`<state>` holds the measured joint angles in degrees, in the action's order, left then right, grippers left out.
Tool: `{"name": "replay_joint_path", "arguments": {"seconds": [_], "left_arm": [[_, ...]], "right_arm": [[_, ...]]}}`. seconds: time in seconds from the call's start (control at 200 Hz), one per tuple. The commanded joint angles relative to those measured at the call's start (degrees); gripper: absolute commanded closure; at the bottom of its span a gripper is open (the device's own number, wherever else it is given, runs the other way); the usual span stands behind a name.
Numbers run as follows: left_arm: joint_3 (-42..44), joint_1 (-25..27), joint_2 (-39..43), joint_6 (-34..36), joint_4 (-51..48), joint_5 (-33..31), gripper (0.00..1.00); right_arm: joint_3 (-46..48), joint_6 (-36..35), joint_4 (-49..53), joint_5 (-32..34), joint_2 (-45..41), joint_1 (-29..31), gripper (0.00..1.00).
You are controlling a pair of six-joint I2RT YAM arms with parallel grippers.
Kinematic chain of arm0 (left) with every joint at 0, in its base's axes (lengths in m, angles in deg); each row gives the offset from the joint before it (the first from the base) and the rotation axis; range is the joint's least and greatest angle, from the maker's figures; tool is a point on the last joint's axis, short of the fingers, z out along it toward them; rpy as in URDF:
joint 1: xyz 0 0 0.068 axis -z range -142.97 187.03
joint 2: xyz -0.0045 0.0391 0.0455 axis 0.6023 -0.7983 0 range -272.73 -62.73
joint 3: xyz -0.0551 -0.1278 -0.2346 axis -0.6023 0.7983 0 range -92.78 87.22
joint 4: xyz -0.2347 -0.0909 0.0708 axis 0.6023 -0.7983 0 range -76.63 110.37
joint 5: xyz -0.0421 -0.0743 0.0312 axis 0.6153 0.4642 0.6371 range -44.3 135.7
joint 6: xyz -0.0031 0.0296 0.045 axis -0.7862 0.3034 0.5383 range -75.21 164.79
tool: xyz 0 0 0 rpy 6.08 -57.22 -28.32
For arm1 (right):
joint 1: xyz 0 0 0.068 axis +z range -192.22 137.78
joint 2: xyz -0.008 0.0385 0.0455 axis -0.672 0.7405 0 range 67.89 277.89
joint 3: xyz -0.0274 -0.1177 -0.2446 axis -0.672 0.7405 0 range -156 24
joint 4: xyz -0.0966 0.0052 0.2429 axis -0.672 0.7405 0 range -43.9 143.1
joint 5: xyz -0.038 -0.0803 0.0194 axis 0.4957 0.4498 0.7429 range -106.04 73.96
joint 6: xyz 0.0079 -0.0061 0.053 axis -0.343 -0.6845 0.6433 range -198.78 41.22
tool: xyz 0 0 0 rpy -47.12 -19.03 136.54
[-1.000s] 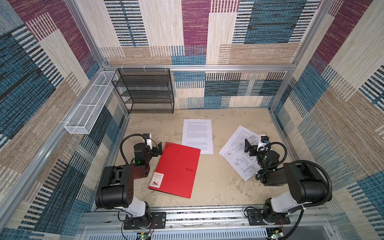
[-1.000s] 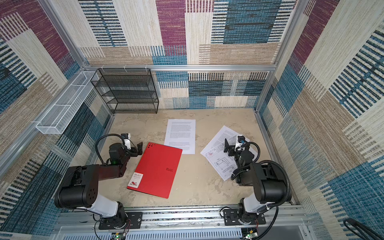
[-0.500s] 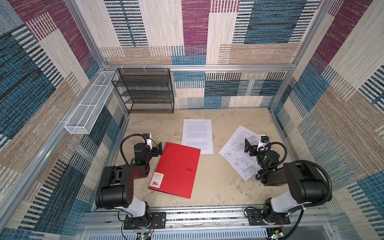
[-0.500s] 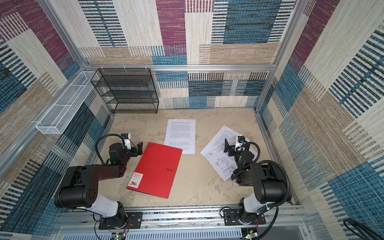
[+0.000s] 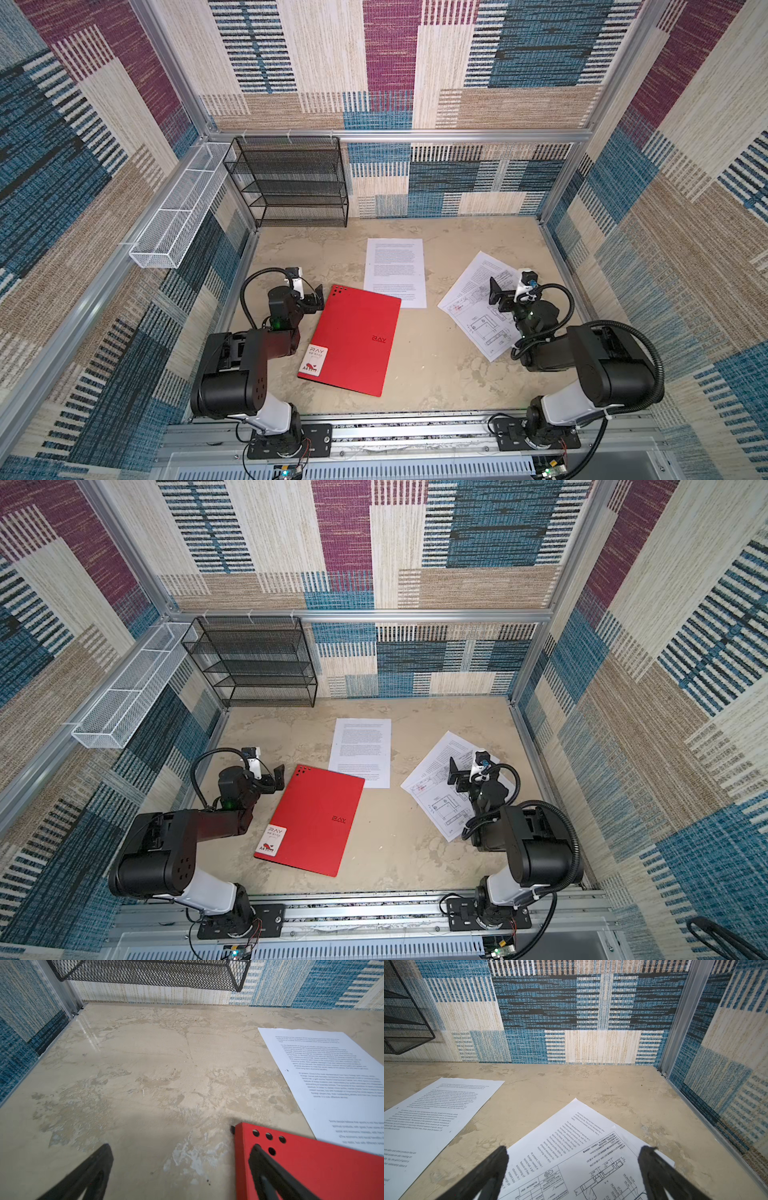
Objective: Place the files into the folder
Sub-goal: 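Move the left and right grippers to the red folder's nearer edge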
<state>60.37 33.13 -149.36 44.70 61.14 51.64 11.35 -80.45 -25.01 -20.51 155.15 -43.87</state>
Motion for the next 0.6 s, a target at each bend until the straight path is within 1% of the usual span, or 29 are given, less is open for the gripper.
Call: {"name": "replay_joint_path", "arguments": {"seconds": [0.0,0.035,0.07,0.13,0.165,0.2,0.225,0.25,0.27,0.296,0.316,0.346,0.381,0.411,0.476,0.501,0.541,0.596], "left_arm": [[-8.4,-0.2,4.8,-2.2,-18.6,-5.7,0.0],[-11.0,-0.1,5.9,-2.6,-22.0,-5.4,0.0],[-13.6,-0.1,7.3,-4.5,-26.8,-5.5,0.0],[-18.8,0.0,9.8,-11.4,-37.4,-6.9,0.01],[-21.9,0.2,10.7,-14.5,-43.4,-5.9,0.01],[-24.3,0.3,11.4,-16.6,-48.9,-3.9,0.0],[-25.8,0.4,11.8,-17.8,-52.4,-2.5,0.01],[-26.2,0.4,12.5,-19.6,-53.7,-1.3,0.0],[-25.8,0.3,13.3,-21.7,-53.8,-0.7,0.0],[-25.5,0.2,14.2,-25.0,-54.8,0.4,0.01],[-25.6,-0.1,15.1,-27.0,-56.2,1.6,0.01],[-26.1,-0.1,15.9,-28.1,-58.1,4.4,0.01],[-27.1,0.0,16.7,-28.5,-61.4,5.6,0.01],[-27.8,0.0,17.1,-29.2,-64.5,5.6,0.01],[-30.3,0.0,17.1,-29.3,-73.7,4.9,0.0],[-31.3,0.0,16.7,-29.1,-77.1,4.6,0.03],[-32.3,0.0,16.3,-28.9,-82.2,4.4,0.06],[-31.9,0.0,16.0,-29.7,-87.0,4.4,0.07]], "right_arm": [[-2.1,1.9,7.5,8.1,-5.9,1.3,0.0],[-5.0,3.0,14.2,11.4,-8.3,1.6,0.0],[-7.9,5.4,20.7,14.6,-10.1,1.7,0.0],[-12.6,11.6,31.6,19.0,-12.7,1.7,0.0],[-15.5,14.6,38.1,19.3,-14.0,1.7,0.0],[-17.8,15.8,43.0,17.6,-14.8,1.7,0.0],[-18.8,15.9,45.1,16.1,-15.3,1.7,0.0],[-19.2,17.2,45.9,15.5,-15.9,1.7,0.0],[-19.3,19.2,46.4,16.2,-16.4,1.7,0.01],[-19.5,23.5,47.3,18.0,-17.2,1.7,0.0],[-20.1,27.1,49.9,18.7,-17.8,1.7,0.0],[-21.2,29.3,52.8,16.6,-18.9,1.4,0.0],[-21.6,29.2,53.3,11.3,-20.0,1.3,0.0],[-21.7,29.5,53.5,7.7,-20.9,1.6,0.0],[-22.3,31.9,56.4,3.3,-22.4,2.4,0.0],[-22.4,32.6,57.4,1.5,-22.7,2.8,0.0],[-22.4,33.1,59.2,-0.1,-23.2,4.6,0.0],[-21.8,33.0,61.8,0.2,-24.1,8.9,0.01]]}}
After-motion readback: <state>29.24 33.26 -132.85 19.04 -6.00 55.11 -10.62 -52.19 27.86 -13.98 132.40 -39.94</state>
